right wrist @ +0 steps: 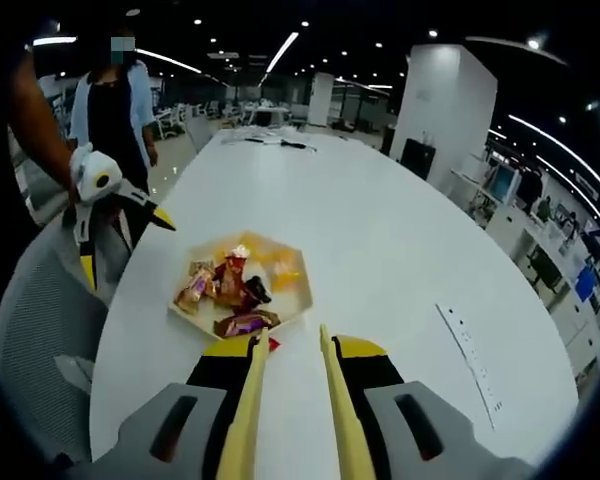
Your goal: Place the target food into the container with the food tongs after gripping and lifting it, then release it inside without dropping or visibly crushing the food.
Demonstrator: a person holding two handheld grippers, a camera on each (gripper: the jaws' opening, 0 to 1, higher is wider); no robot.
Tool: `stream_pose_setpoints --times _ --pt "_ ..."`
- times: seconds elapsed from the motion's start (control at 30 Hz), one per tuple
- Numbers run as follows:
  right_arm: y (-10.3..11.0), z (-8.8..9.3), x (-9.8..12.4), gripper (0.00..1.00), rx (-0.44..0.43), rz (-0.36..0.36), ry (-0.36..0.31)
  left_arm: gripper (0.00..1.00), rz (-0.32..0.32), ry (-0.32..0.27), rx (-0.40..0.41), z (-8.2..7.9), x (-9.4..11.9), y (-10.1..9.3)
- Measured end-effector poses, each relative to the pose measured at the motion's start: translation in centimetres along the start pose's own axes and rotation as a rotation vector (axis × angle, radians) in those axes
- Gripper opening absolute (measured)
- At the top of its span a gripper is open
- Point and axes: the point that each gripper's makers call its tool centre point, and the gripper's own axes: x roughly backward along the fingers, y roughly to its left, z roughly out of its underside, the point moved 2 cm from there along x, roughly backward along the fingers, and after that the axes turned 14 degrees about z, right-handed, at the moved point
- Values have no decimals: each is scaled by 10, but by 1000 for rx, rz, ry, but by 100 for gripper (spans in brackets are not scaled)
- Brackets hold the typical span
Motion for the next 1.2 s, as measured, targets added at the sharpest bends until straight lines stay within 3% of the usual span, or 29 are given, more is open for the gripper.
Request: stream_pose_setpoints --times 0.9,1.2 --pt "39 43 -51 29 -42 -72 74 99 -3 16 23 4 0 2" --pt "47 53 -60 28 -100 -73 107 99 -10 23 25 5 0 3"
